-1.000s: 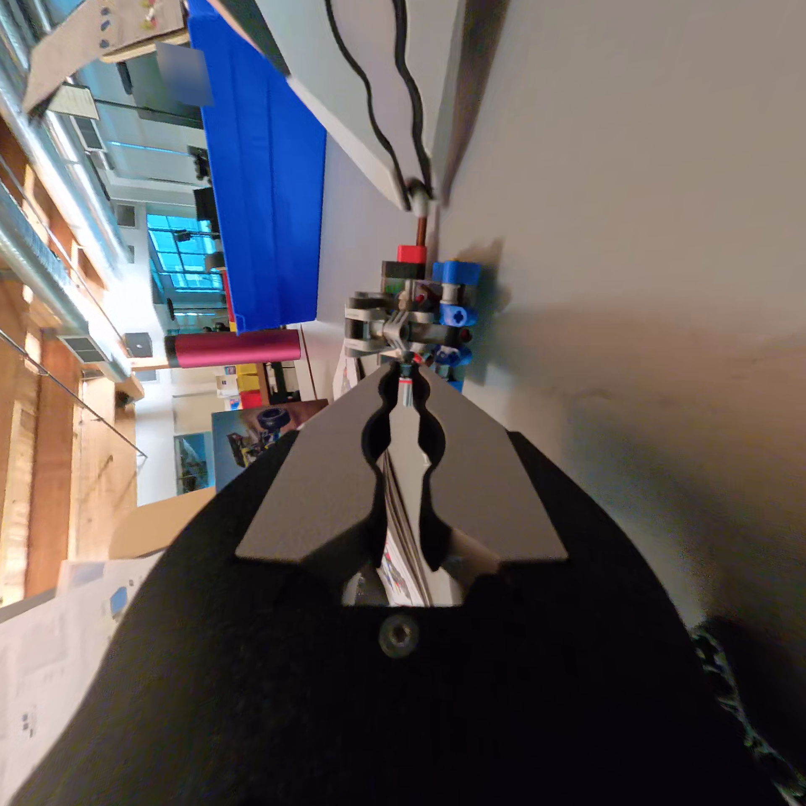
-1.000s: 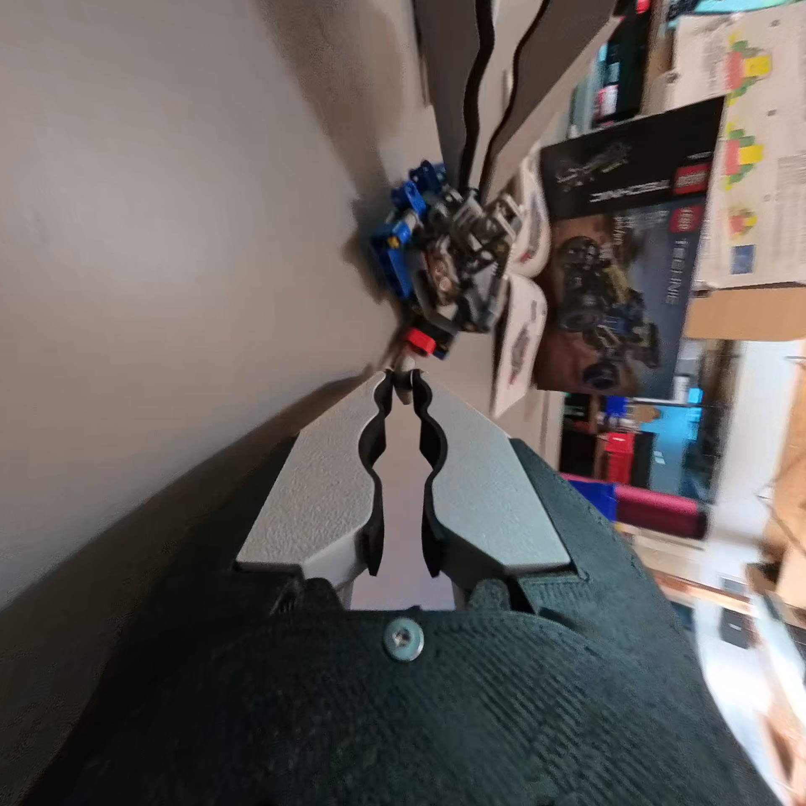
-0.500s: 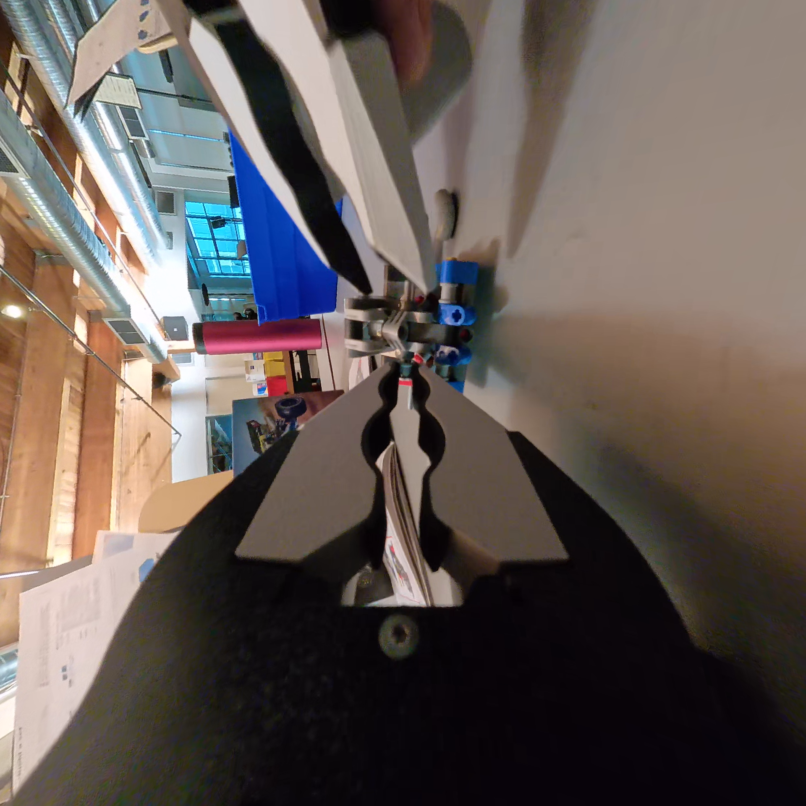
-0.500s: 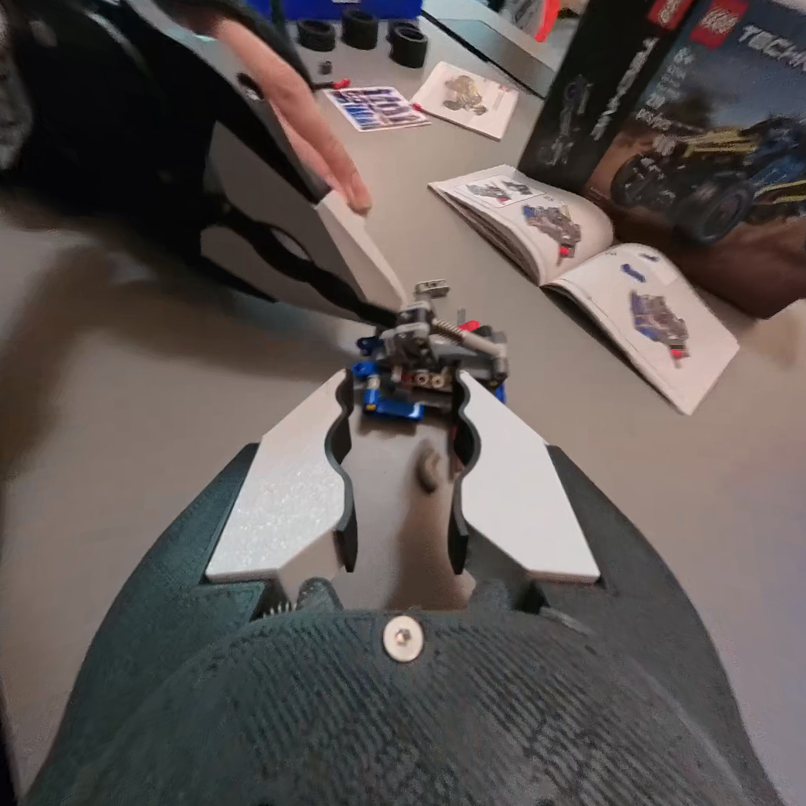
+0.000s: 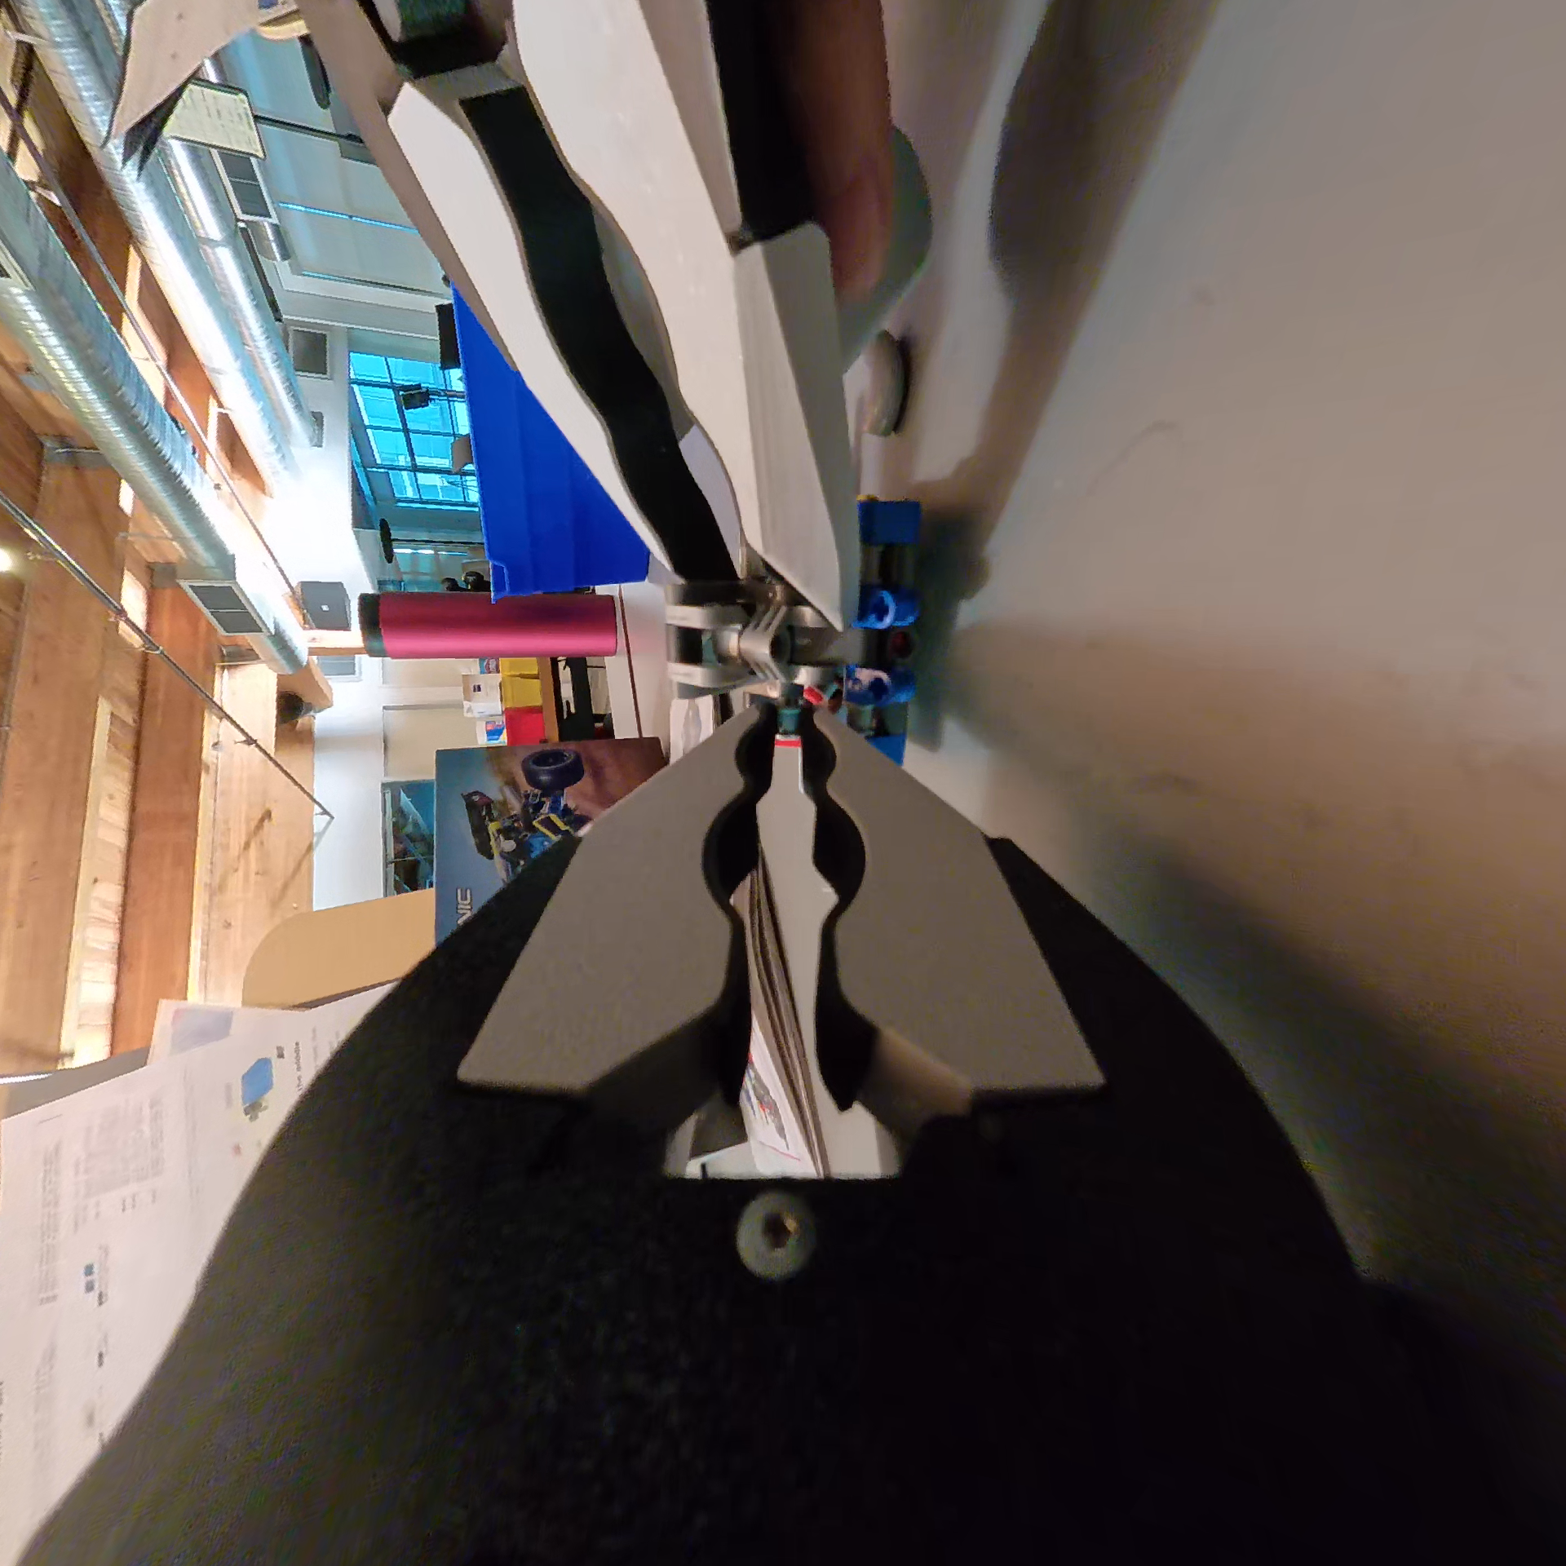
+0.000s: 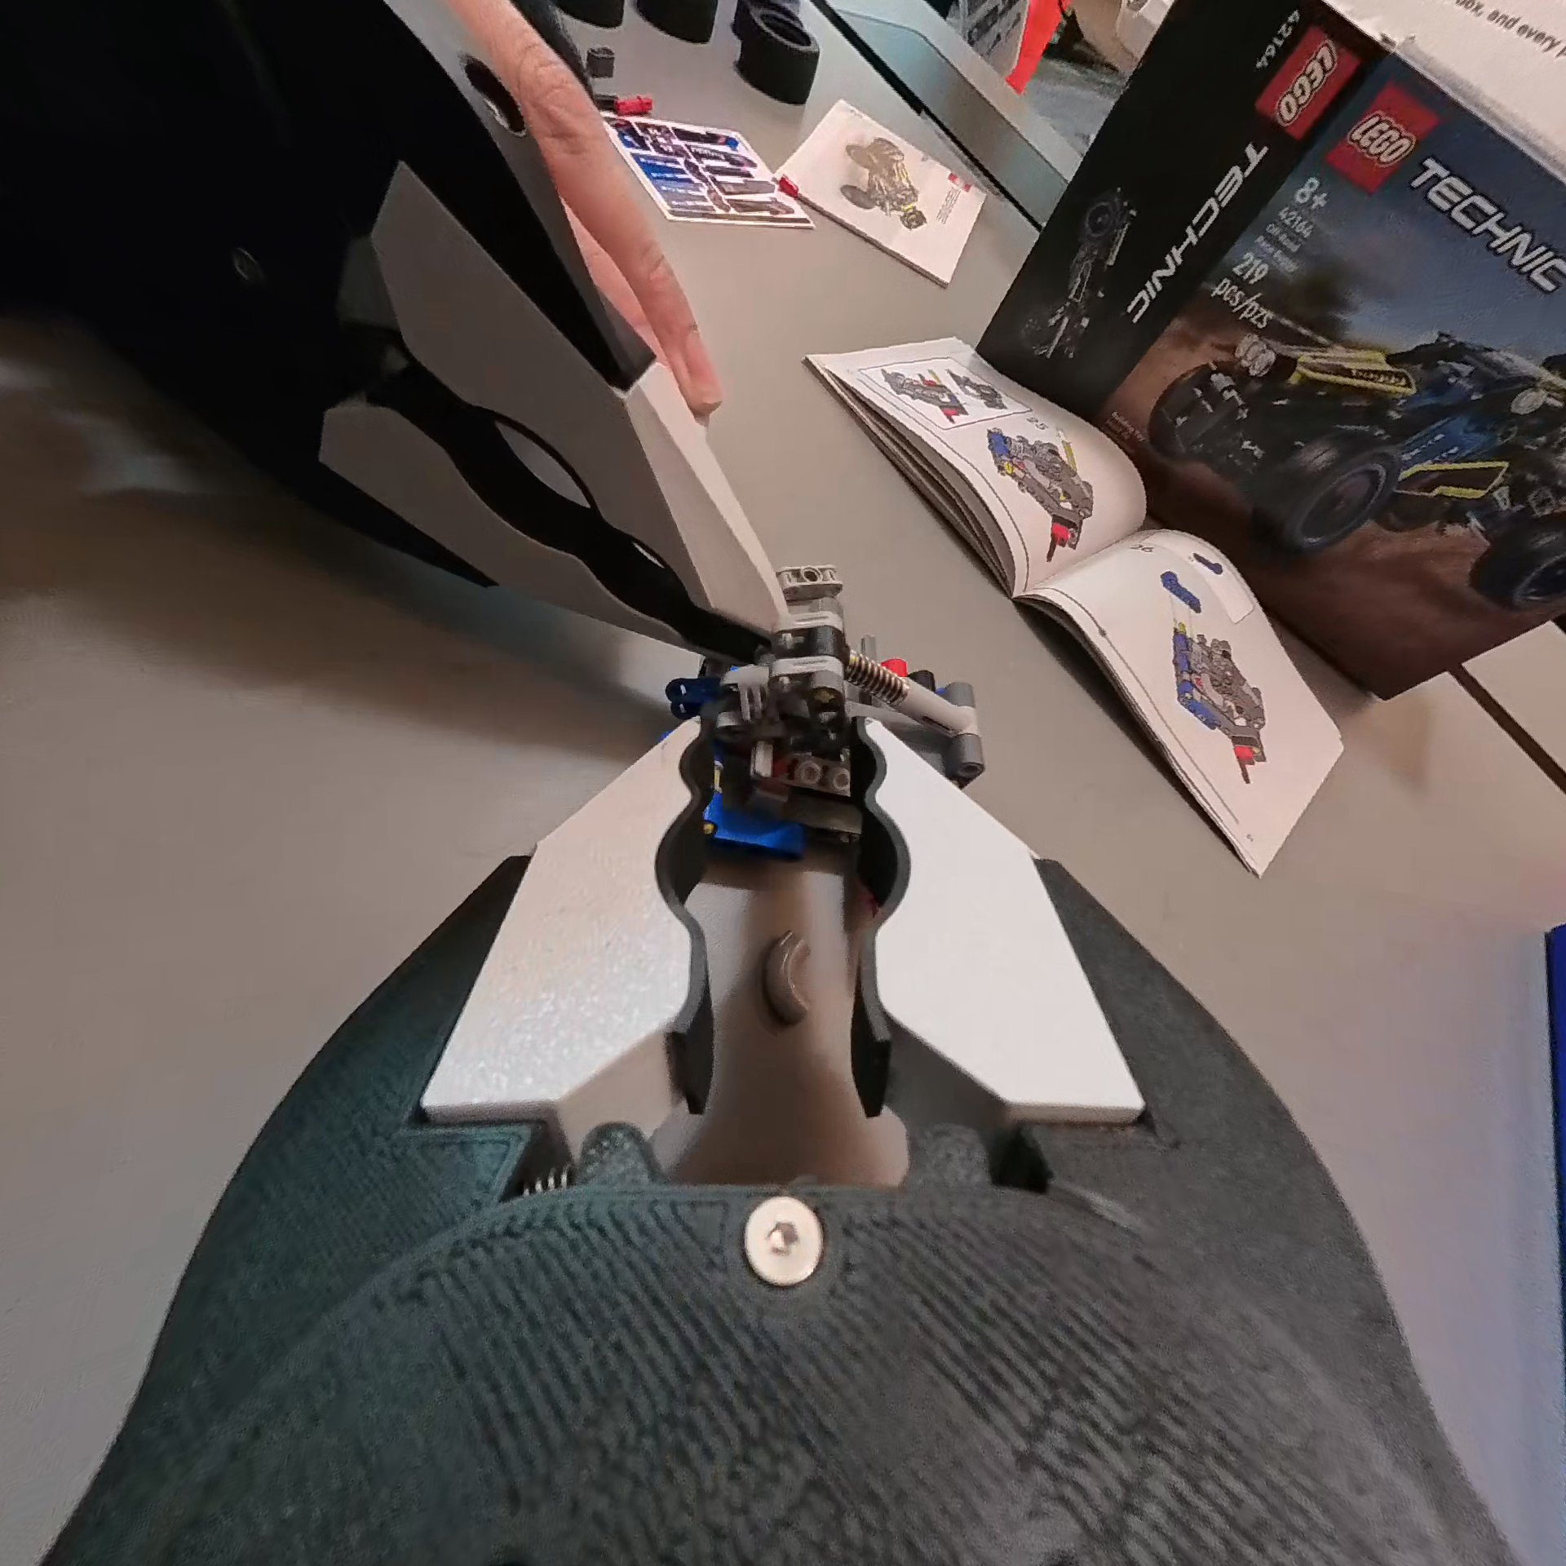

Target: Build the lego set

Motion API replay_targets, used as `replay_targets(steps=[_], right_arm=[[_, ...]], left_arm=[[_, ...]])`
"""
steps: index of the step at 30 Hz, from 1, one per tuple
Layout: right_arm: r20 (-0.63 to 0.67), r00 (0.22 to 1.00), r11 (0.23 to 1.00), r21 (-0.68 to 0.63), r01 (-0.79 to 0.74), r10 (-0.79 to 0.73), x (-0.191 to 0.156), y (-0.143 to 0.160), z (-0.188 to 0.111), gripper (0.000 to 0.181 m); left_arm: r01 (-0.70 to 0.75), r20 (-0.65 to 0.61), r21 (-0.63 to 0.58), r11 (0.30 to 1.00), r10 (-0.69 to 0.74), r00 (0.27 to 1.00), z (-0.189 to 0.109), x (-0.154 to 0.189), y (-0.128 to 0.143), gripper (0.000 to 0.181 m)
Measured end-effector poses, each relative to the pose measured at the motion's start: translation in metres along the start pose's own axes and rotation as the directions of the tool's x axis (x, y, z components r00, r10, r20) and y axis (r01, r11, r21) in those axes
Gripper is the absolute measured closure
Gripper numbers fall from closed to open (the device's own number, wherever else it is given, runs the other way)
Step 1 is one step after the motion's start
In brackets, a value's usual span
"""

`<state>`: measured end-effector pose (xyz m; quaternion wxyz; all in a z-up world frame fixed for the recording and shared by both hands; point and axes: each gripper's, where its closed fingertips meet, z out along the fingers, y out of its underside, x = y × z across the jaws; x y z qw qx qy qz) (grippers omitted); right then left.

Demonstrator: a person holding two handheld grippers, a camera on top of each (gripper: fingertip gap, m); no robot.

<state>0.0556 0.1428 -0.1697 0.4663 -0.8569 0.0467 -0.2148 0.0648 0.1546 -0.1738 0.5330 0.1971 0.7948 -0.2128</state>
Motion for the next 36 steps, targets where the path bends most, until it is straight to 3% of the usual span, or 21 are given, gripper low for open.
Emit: replay_targets(steps=[21,36], right_arm=[[-0.014,0.997,0.997,-0.036,0.072,-0.073,0.0021,0.0054,0.0016,0.152],[0.016,1.000,1.000,-0.017,-0.007,0.007,0.0003,0.0004,0.0028,0.153]], left_arm=[[-0.045,0.017,-0.012,0.999,0.045,0.999,-0.0014,0.0002,-0.0008,0.179],[0.075,-0.007,0.029,0.997,-0.075,0.997,-0.0018,-0.0006,0.0021,0.178]])
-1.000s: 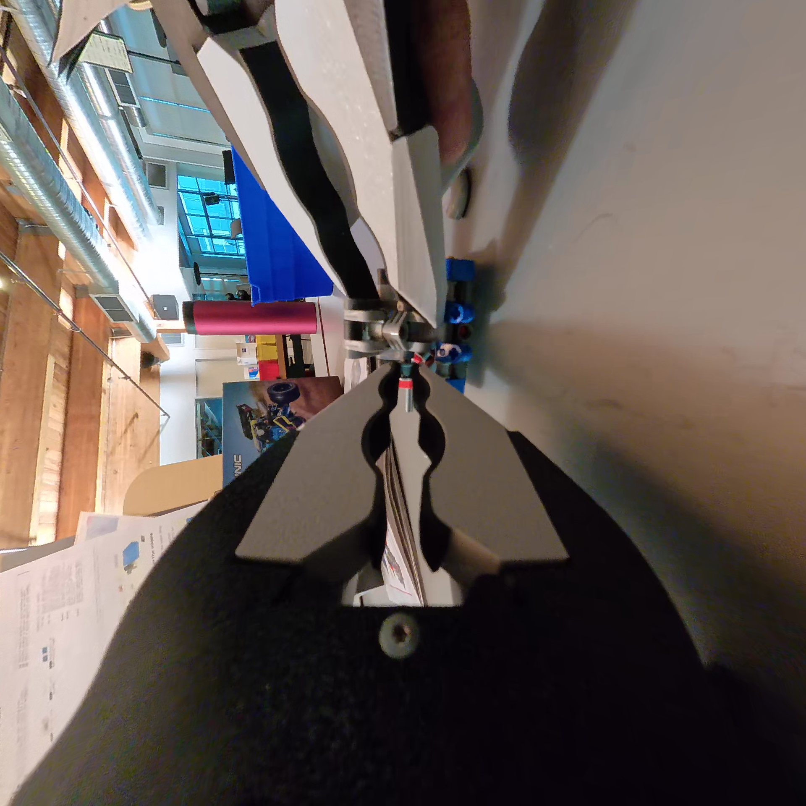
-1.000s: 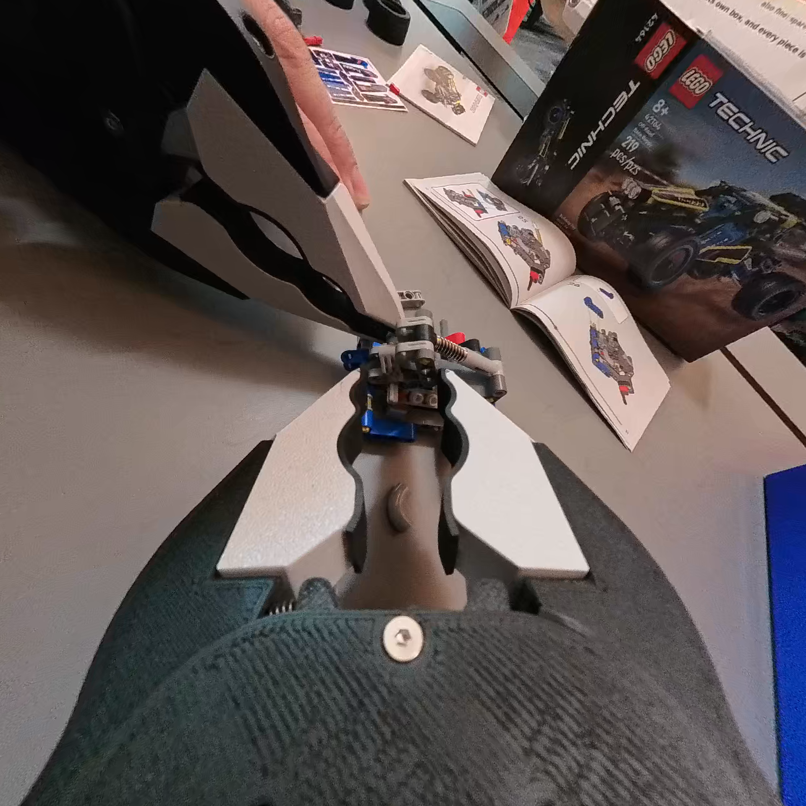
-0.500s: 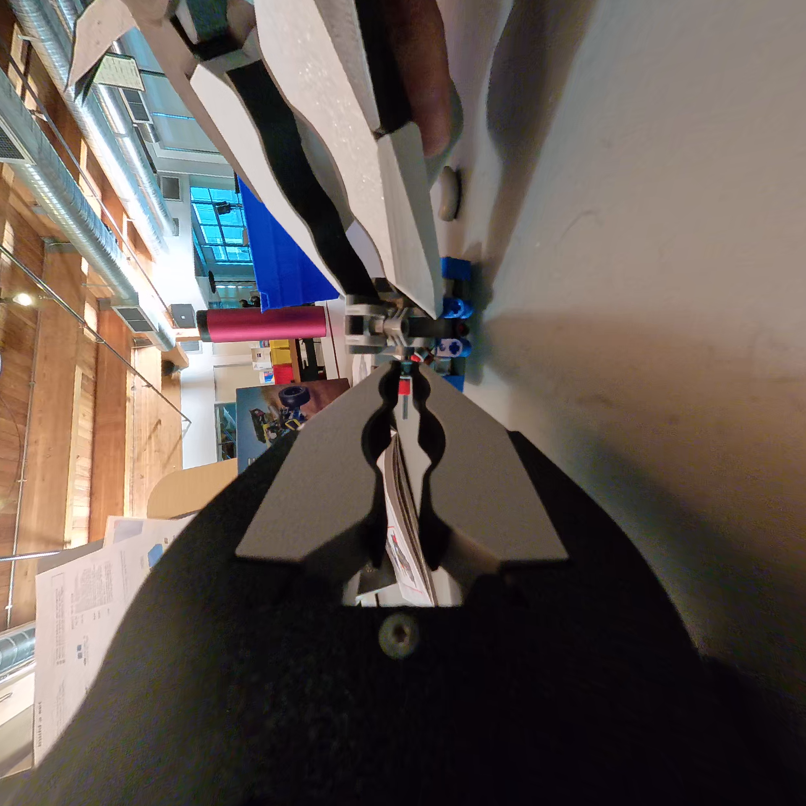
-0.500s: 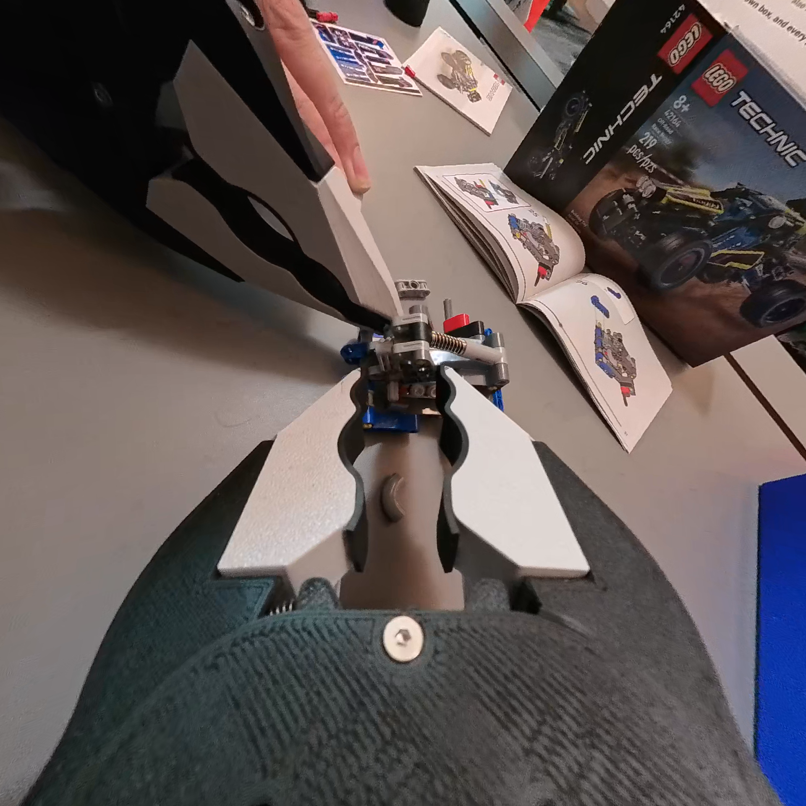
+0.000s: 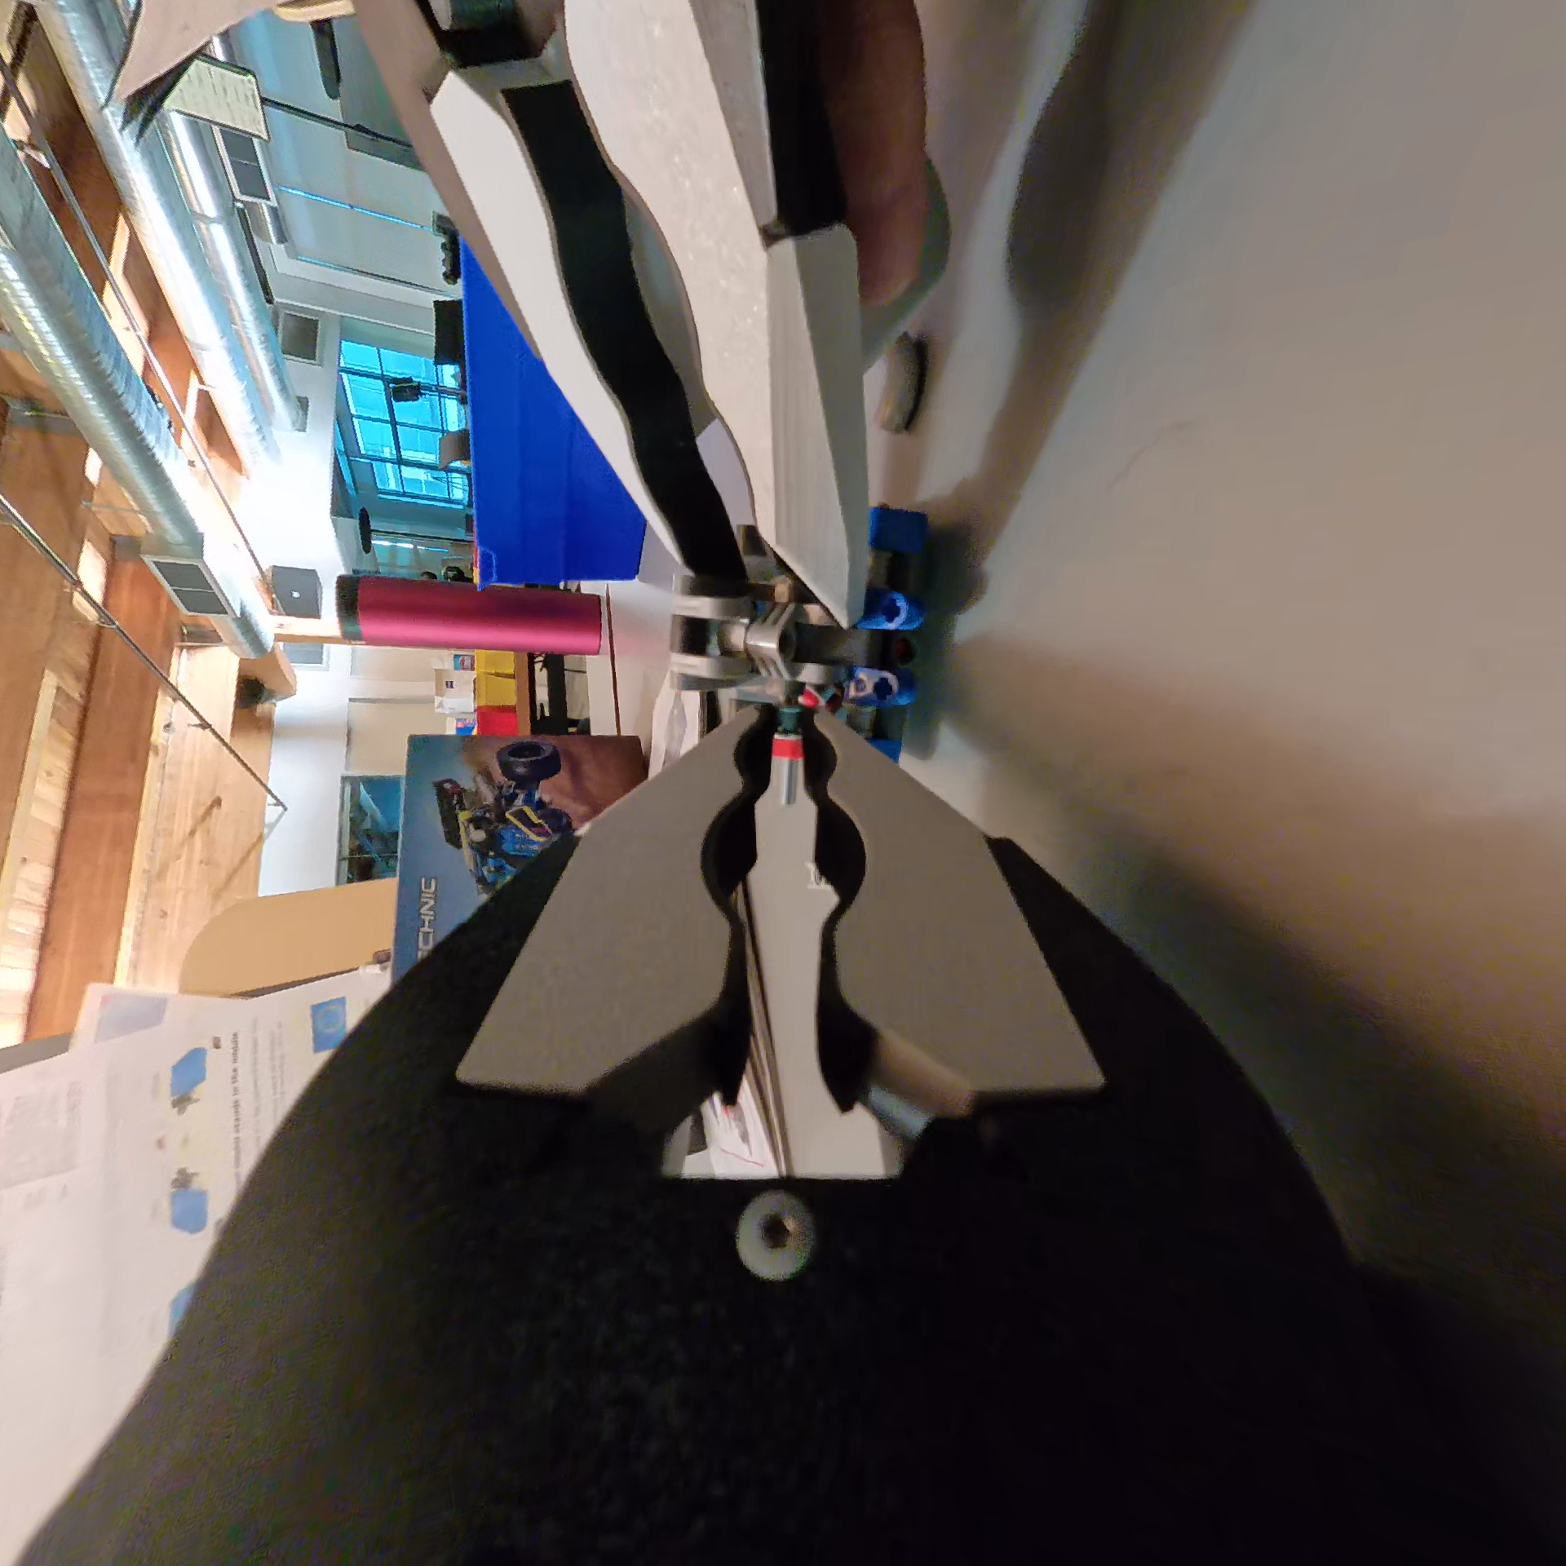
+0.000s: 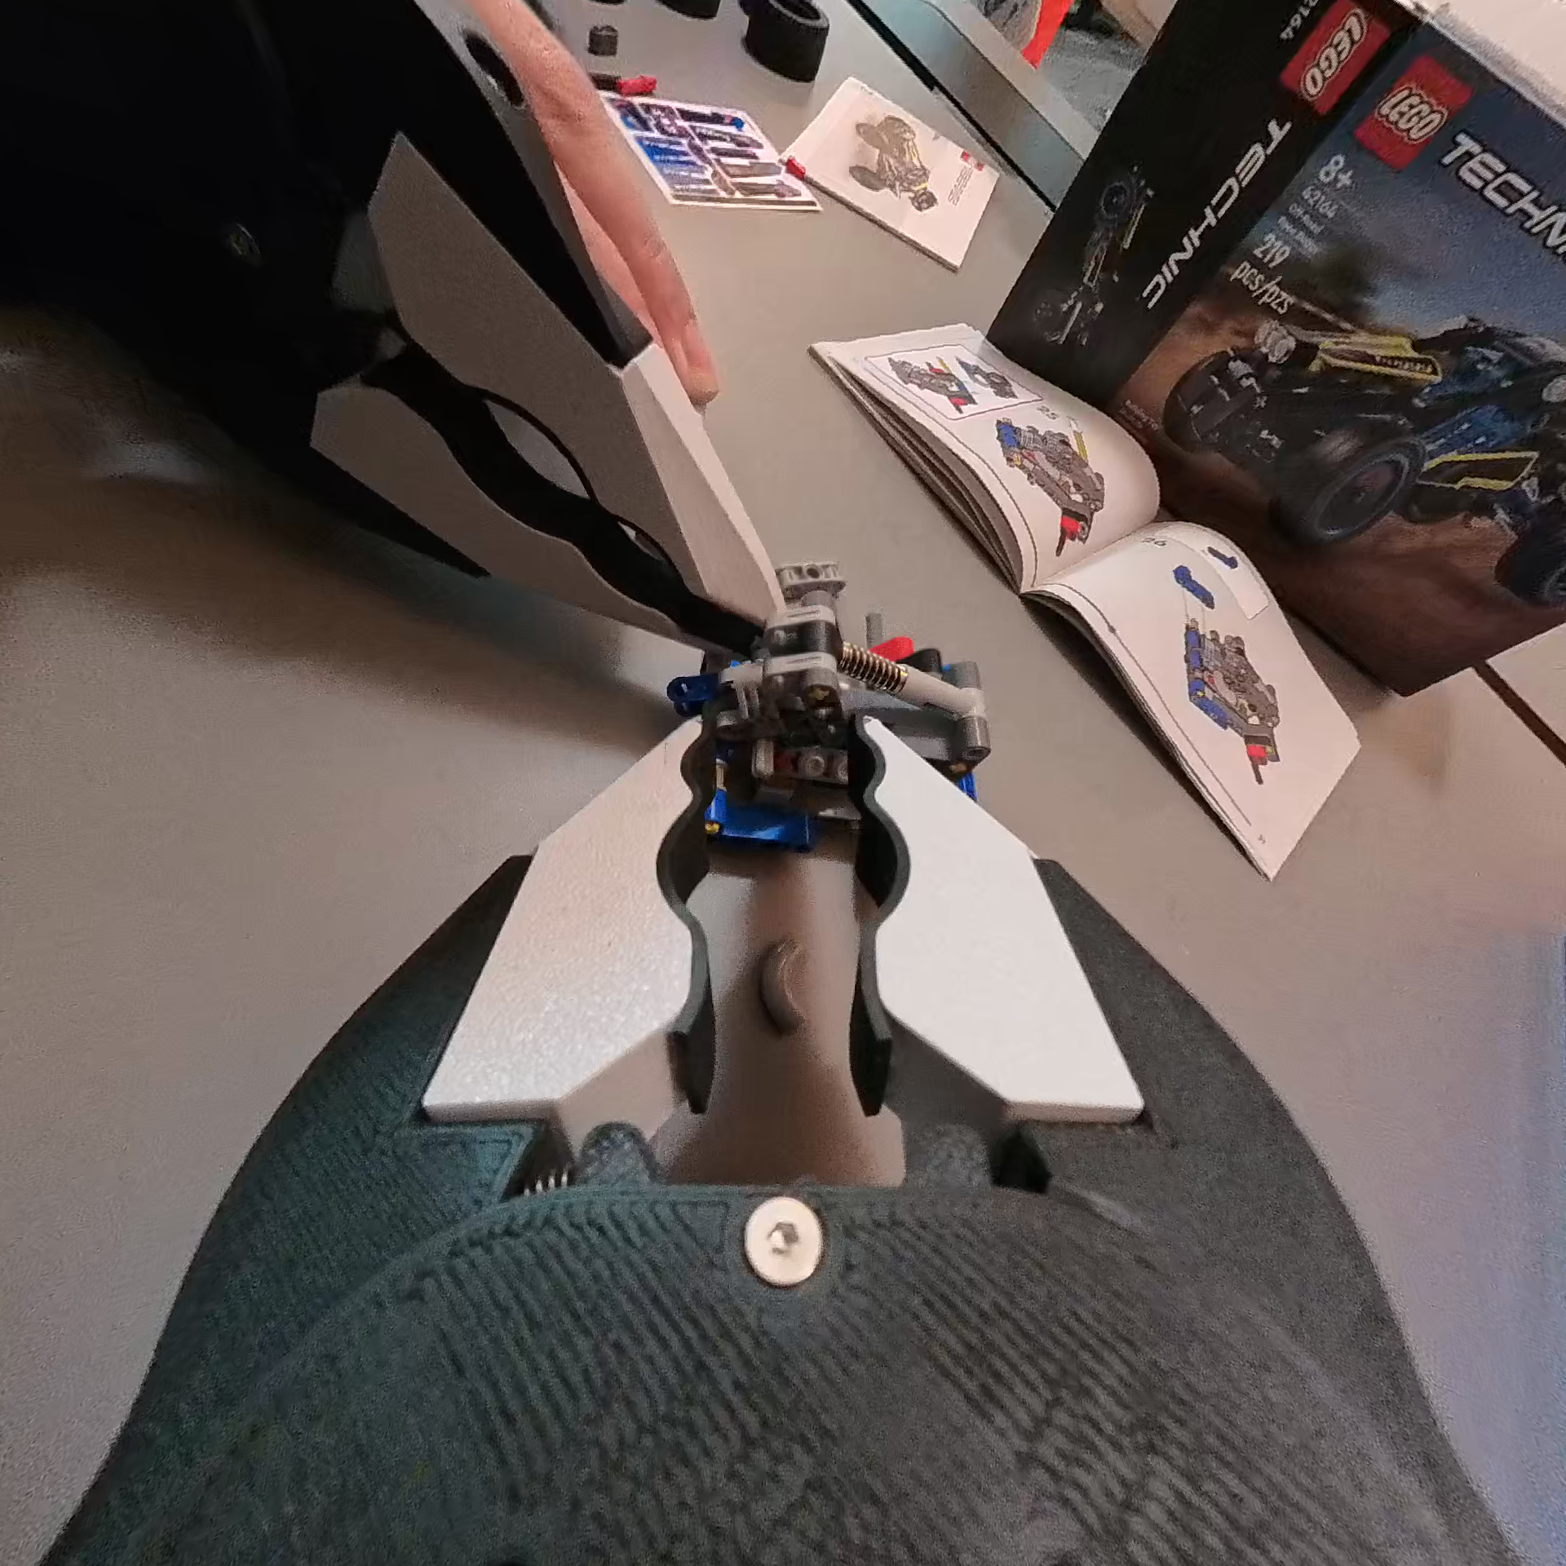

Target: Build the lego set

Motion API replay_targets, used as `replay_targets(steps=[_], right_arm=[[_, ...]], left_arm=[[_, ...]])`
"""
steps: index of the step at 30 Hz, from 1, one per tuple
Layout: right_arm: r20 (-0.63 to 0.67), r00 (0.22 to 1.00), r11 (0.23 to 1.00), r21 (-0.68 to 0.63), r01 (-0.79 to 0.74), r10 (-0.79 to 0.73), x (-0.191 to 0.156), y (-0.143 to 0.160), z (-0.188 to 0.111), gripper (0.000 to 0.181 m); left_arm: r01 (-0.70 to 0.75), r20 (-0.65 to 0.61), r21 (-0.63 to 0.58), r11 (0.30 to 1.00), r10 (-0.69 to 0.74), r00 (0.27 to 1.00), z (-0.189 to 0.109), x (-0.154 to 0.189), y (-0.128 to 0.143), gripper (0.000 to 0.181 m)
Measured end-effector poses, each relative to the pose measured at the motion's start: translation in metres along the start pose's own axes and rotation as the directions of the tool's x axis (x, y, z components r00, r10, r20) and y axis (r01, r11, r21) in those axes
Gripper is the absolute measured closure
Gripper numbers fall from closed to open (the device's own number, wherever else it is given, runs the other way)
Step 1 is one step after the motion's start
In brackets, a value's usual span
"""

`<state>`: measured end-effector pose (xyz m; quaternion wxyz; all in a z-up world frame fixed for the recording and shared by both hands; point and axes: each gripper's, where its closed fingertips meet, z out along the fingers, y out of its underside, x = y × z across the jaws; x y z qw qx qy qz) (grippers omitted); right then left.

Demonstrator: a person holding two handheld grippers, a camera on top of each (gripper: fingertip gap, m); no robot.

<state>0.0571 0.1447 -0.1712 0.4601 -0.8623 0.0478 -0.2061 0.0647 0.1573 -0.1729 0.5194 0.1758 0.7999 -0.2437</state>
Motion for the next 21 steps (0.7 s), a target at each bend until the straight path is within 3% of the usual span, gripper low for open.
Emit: replay_targets(steps=[7,21], right_arm=[[0.061,0.973,0.975,0.027,-0.223,0.221,0.006,-0.007,0.002,0.153],[0.219,0.923,0.942,0.045,-0.333,0.316,0.003,-0.010,-0.009,0.157]], left_arm=[[0.106,-0.001,0.015,0.994,-0.106,0.994,0.001,-0.007,0.004,0.178],[0.155,-0.064,0.049,0.987,-0.152,0.986,-0.003,-0.006,-0.003,0.179]])
